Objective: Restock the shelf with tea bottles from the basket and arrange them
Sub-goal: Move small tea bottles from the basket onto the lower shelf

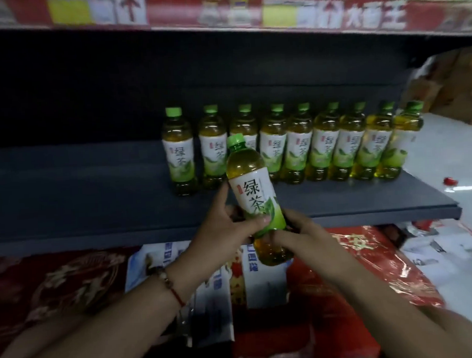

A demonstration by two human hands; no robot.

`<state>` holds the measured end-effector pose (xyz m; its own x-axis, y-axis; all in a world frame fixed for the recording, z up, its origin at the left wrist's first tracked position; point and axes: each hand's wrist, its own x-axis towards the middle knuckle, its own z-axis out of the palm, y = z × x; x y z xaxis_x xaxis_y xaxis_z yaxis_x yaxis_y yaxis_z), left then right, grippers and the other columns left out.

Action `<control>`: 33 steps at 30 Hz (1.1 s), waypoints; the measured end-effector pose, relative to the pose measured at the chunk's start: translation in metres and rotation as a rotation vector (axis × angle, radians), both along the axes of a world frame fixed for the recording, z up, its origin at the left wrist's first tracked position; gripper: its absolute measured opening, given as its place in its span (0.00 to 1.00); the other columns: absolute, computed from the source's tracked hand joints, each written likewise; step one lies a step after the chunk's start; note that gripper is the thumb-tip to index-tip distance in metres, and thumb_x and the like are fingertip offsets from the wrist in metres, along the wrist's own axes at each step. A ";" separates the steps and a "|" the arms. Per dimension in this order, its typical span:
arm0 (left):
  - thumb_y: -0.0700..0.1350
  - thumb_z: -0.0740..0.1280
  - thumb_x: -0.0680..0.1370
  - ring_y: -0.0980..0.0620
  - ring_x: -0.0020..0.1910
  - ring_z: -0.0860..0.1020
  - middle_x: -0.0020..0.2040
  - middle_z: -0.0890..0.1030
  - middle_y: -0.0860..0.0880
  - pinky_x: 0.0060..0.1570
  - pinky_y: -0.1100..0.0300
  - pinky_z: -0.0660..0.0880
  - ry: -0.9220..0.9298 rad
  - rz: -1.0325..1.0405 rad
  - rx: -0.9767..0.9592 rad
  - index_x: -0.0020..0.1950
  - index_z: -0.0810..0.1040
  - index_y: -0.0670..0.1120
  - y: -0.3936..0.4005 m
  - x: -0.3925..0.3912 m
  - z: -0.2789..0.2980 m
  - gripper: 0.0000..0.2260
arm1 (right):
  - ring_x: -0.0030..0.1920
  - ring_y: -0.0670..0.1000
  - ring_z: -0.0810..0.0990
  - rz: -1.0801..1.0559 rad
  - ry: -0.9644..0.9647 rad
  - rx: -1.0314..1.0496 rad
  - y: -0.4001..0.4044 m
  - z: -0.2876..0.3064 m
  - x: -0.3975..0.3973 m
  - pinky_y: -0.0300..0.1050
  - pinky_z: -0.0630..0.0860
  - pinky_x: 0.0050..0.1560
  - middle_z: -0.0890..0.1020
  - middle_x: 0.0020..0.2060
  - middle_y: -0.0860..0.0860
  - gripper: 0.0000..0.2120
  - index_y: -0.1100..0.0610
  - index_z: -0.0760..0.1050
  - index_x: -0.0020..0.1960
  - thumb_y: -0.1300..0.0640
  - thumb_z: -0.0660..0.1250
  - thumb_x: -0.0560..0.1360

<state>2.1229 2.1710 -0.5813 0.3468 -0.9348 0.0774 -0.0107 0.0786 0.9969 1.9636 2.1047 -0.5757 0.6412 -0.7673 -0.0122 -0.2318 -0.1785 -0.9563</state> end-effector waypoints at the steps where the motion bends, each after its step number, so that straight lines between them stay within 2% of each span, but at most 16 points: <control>1: 0.38 0.76 0.73 0.55 0.49 0.84 0.52 0.85 0.51 0.41 0.58 0.82 0.023 0.022 -0.007 0.73 0.64 0.60 0.006 0.011 -0.002 0.36 | 0.52 0.47 0.83 0.020 0.013 -0.005 0.002 -0.001 0.013 0.44 0.79 0.53 0.85 0.50 0.47 0.22 0.45 0.79 0.59 0.51 0.73 0.66; 4: 0.36 0.75 0.73 0.51 0.49 0.85 0.50 0.86 0.49 0.40 0.56 0.82 0.069 0.101 -0.027 0.69 0.71 0.57 0.020 0.043 -0.010 0.30 | 0.51 0.44 0.83 0.060 0.063 -0.031 0.009 -0.004 0.050 0.47 0.80 0.51 0.84 0.51 0.44 0.27 0.39 0.74 0.63 0.49 0.73 0.65; 7: 0.36 0.75 0.73 0.52 0.48 0.85 0.51 0.85 0.49 0.38 0.58 0.81 0.085 0.155 -0.045 0.68 0.72 0.57 0.027 0.073 -0.013 0.28 | 0.51 0.47 0.83 0.064 0.073 -0.018 0.015 -0.006 0.086 0.52 0.81 0.54 0.83 0.51 0.48 0.26 0.47 0.70 0.64 0.57 0.75 0.70; 10: 0.38 0.76 0.73 0.55 0.49 0.85 0.51 0.86 0.51 0.40 0.59 0.81 0.030 0.201 -0.087 0.71 0.69 0.58 0.030 0.097 -0.012 0.32 | 0.42 0.45 0.83 0.059 0.019 -0.008 0.023 -0.005 0.119 0.47 0.81 0.46 0.82 0.48 0.54 0.23 0.53 0.69 0.62 0.66 0.73 0.72; 12: 0.39 0.76 0.72 0.55 0.51 0.84 0.52 0.85 0.52 0.44 0.56 0.82 0.018 0.258 -0.113 0.72 0.66 0.62 0.031 0.111 -0.012 0.35 | 0.39 0.41 0.82 0.047 -0.016 -0.046 0.023 -0.003 0.140 0.43 0.81 0.42 0.81 0.47 0.52 0.23 0.53 0.71 0.62 0.68 0.71 0.72; 15: 0.39 0.77 0.71 0.58 0.50 0.83 0.52 0.84 0.51 0.48 0.55 0.81 0.024 0.377 -0.136 0.65 0.66 0.62 0.031 0.129 -0.013 0.32 | 0.50 0.42 0.81 0.039 -0.048 -0.192 0.019 -0.007 0.168 0.42 0.81 0.52 0.80 0.52 0.49 0.23 0.46 0.75 0.62 0.61 0.73 0.70; 17: 0.41 0.78 0.71 0.59 0.49 0.83 0.53 0.83 0.51 0.48 0.58 0.81 -0.016 0.435 -0.135 0.67 0.66 0.57 0.029 0.140 -0.014 0.31 | 0.58 0.45 0.75 -0.001 -0.015 -0.331 0.017 -0.014 0.185 0.44 0.76 0.59 0.75 0.55 0.49 0.28 0.44 0.74 0.66 0.55 0.74 0.67; 19: 0.42 0.78 0.70 0.61 0.49 0.82 0.54 0.82 0.53 0.46 0.60 0.80 -0.072 0.478 -0.133 0.67 0.67 0.55 0.028 0.150 -0.014 0.31 | 0.58 0.43 0.71 -0.023 -0.012 -0.397 0.016 -0.018 0.201 0.43 0.73 0.62 0.74 0.56 0.50 0.30 0.44 0.73 0.69 0.55 0.74 0.68; 22: 0.44 0.78 0.70 0.61 0.49 0.81 0.51 0.80 0.58 0.46 0.58 0.81 -0.184 0.526 -0.123 0.65 0.65 0.58 0.028 0.162 -0.015 0.31 | 0.61 0.44 0.75 0.012 -0.053 -0.410 0.014 -0.024 0.224 0.47 0.75 0.63 0.78 0.60 0.48 0.33 0.45 0.73 0.70 0.46 0.72 0.65; 25: 0.45 0.78 0.71 0.64 0.50 0.79 0.50 0.77 0.62 0.46 0.62 0.79 -0.292 0.546 -0.095 0.68 0.64 0.58 0.029 0.172 -0.016 0.32 | 0.64 0.45 0.76 0.044 -0.088 -0.368 0.011 -0.033 0.238 0.50 0.74 0.66 0.79 0.63 0.46 0.32 0.47 0.73 0.70 0.46 0.73 0.66; 27: 0.46 0.78 0.71 0.64 0.51 0.78 0.51 0.77 0.62 0.48 0.61 0.79 -0.345 0.557 -0.082 0.70 0.64 0.58 0.029 0.178 -0.018 0.33 | 0.65 0.45 0.76 0.035 -0.124 -0.345 0.011 -0.037 0.244 0.48 0.74 0.67 0.78 0.64 0.46 0.30 0.49 0.73 0.70 0.53 0.75 0.69; 29: 0.47 0.77 0.72 0.61 0.53 0.79 0.55 0.78 0.59 0.51 0.58 0.79 -0.383 0.571 -0.075 0.70 0.64 0.58 0.027 0.182 -0.019 0.33 | 0.64 0.42 0.75 0.026 -0.156 -0.340 0.008 -0.043 0.250 0.39 0.72 0.64 0.78 0.64 0.44 0.28 0.50 0.73 0.70 0.58 0.75 0.71; 31: 0.47 0.77 0.72 0.57 0.57 0.78 0.59 0.78 0.57 0.55 0.54 0.79 -0.422 0.580 -0.068 0.72 0.63 0.57 0.025 0.188 -0.021 0.33 | 0.63 0.39 0.75 0.010 -0.171 -0.342 0.006 -0.045 0.257 0.30 0.71 0.60 0.79 0.63 0.42 0.27 0.50 0.73 0.69 0.59 0.75 0.72; 33: 0.48 0.76 0.73 0.55 0.61 0.76 0.64 0.77 0.55 0.59 0.50 0.77 -0.480 0.581 -0.064 0.74 0.62 0.58 0.022 0.193 -0.022 0.34 | 0.60 0.37 0.76 0.002 -0.192 -0.321 0.004 -0.045 0.261 0.28 0.71 0.58 0.80 0.61 0.42 0.26 0.50 0.74 0.69 0.59 0.75 0.72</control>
